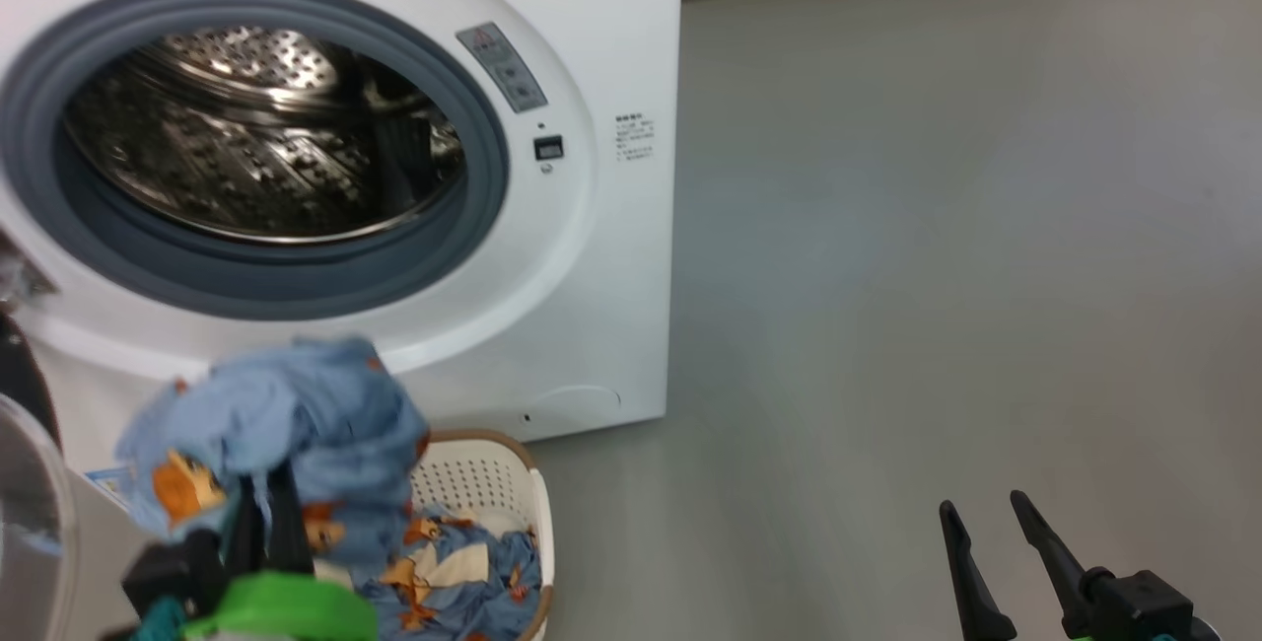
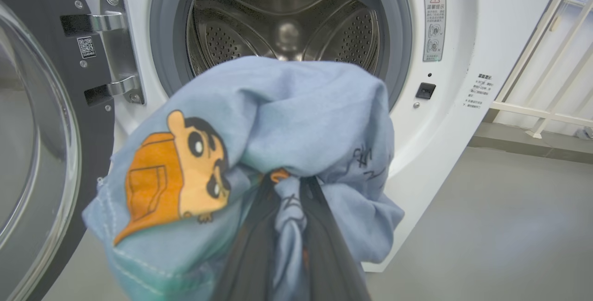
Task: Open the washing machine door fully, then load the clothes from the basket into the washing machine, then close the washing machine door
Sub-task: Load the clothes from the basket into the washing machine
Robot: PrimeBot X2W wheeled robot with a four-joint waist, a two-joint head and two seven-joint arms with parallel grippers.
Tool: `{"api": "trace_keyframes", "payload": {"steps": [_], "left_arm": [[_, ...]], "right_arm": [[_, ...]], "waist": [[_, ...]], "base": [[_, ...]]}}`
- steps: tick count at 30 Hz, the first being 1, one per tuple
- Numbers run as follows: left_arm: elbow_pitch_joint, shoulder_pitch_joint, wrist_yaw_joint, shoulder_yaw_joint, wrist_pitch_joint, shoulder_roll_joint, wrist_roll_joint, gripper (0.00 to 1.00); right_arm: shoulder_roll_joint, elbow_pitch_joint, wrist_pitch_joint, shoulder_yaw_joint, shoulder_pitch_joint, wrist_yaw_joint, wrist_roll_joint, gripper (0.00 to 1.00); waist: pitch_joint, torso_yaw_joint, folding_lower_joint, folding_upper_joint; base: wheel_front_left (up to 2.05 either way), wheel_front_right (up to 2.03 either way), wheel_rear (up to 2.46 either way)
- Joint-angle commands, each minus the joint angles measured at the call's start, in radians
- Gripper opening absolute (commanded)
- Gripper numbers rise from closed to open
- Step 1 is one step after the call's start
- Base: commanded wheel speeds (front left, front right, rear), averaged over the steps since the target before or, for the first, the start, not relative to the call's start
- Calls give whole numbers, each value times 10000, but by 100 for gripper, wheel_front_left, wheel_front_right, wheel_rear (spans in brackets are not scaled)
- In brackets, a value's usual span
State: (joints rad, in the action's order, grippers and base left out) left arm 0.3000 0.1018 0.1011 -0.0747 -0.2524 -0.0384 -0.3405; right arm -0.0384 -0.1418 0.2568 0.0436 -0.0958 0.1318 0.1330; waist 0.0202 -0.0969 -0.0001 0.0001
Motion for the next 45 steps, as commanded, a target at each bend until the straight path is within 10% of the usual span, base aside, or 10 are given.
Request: {"api": "trace_keyframes", "payload": {"steps": [1, 19, 45], "left_arm": [[-153, 718, -48, 394, -93, -234, 111, 0], [2724, 6036, -382, 1307, -93, -1738, 1006, 0], [4529, 9718, -744, 2171, -93, -3768, 2033, 0]], "right_arm": [[-118, 269, 49, -308, 535, -11, 93, 100], [-118, 412, 49, -953, 1953, -11, 527, 100], [-118, 773, 49, -1539, 2039, -11, 557, 100]], "waist": [[659, -337, 1, -1], [3039, -1597, 1, -1], [5276, -2882, 1, -1]], "base": [[0, 0, 0], [0, 0, 0], [0, 0, 0]]}}
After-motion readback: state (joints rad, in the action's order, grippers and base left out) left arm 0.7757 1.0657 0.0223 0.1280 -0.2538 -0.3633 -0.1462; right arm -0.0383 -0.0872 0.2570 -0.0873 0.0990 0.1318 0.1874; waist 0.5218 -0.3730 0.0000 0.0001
